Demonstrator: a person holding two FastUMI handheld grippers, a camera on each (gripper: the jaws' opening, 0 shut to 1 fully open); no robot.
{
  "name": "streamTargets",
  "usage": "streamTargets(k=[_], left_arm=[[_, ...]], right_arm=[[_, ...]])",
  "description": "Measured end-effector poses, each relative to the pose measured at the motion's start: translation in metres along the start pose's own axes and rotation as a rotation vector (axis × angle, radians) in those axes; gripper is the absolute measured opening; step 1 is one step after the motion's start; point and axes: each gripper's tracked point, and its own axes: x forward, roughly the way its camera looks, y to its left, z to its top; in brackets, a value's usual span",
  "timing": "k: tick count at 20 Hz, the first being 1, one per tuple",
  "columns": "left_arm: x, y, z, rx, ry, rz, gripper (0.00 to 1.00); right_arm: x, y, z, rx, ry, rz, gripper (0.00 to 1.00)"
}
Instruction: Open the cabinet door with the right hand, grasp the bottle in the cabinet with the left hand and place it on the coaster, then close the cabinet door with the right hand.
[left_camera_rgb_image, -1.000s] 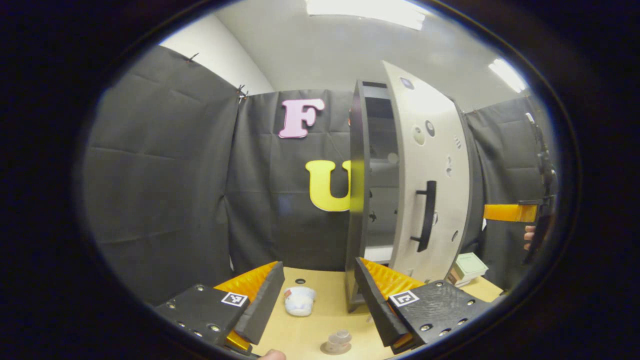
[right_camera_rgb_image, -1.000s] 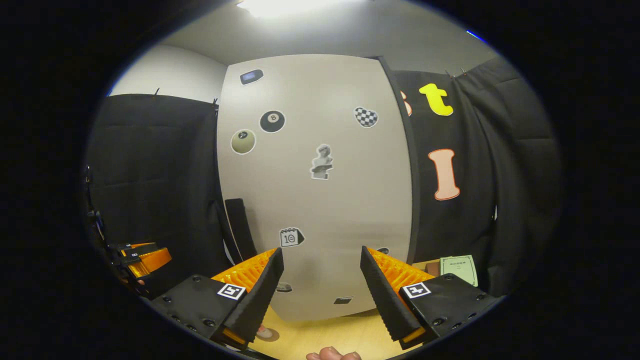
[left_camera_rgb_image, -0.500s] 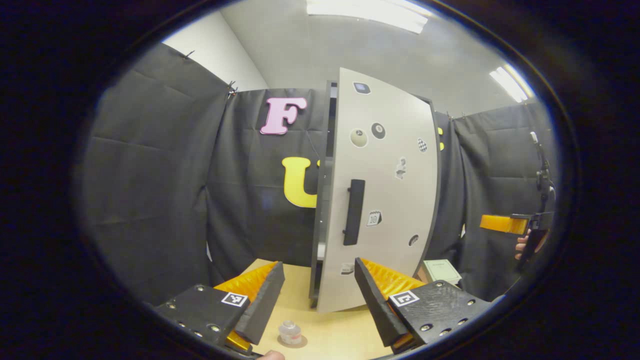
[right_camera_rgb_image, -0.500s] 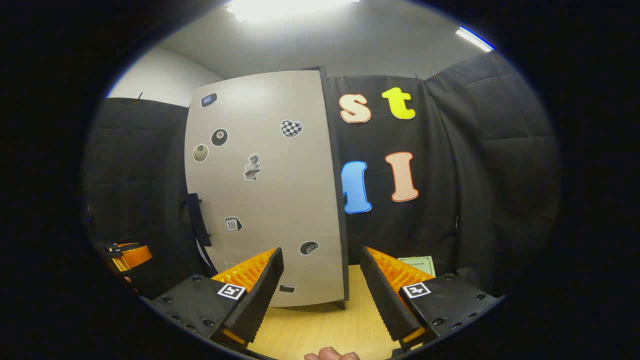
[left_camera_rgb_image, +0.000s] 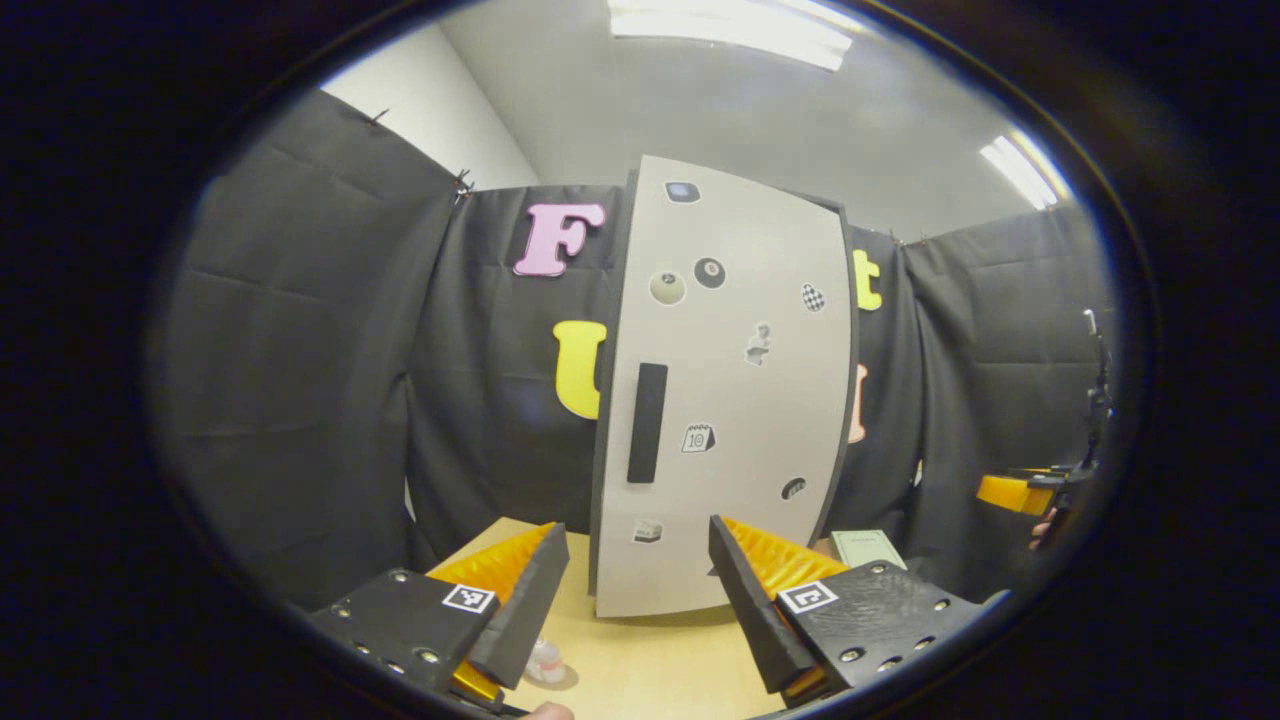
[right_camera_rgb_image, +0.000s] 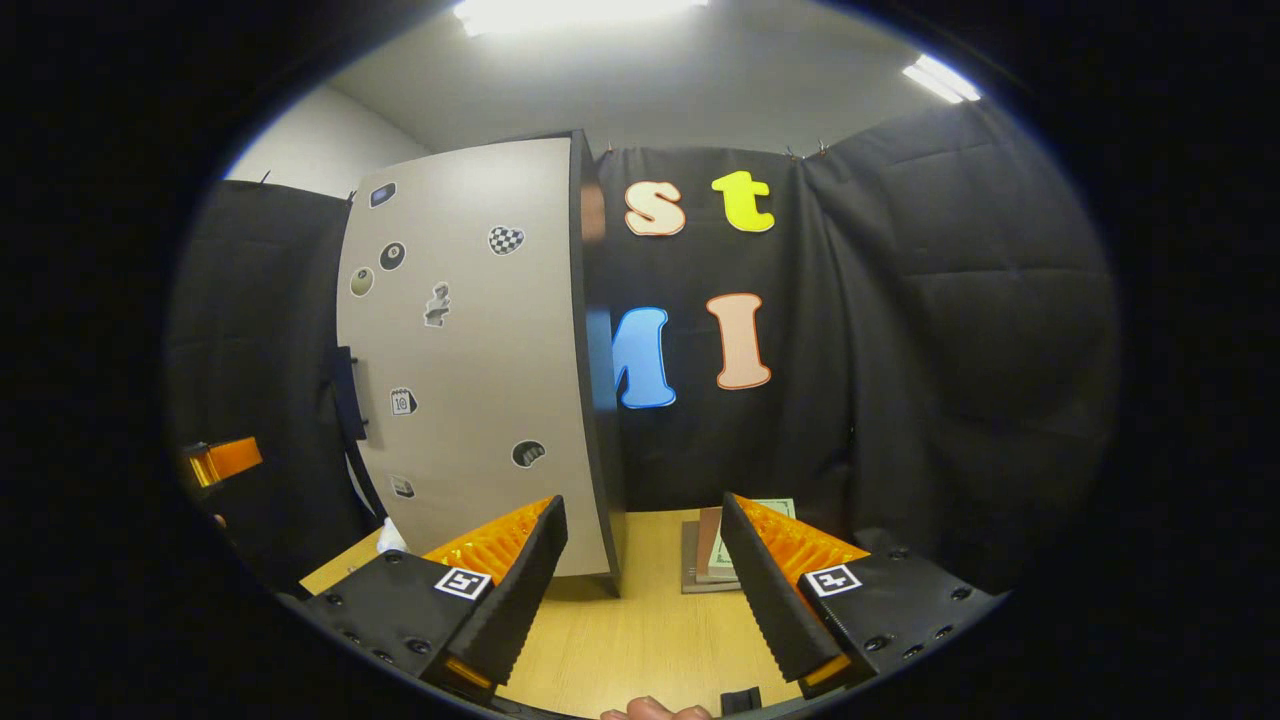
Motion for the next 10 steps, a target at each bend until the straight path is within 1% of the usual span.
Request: streamTargets(k=[3,6,9,10], left_arm=[[-0.001,-0.004,0.000,0.040,0.001,0.011,0.85],[0.002,-0.005,-0.004,0.065,0.014,0.034,0.85],[0.005,0.002,-0.013,0.073,0.026,0.060,0.85],[0.004,0.008,-0.017,0.073,0.031,0.068,0.87]], right_arm=[[-0.001,-0.001,-0.011,0.027,0.029,0.024,0.98],[0.014,-0.004,-0.024,0.039,0.059,0.004,0.98],[0.027,0.009,-0.042,0.035,0.106,0.018,0.98],[0.030,0.013,-0.044,0.032,0.114,0.020,0.98]])
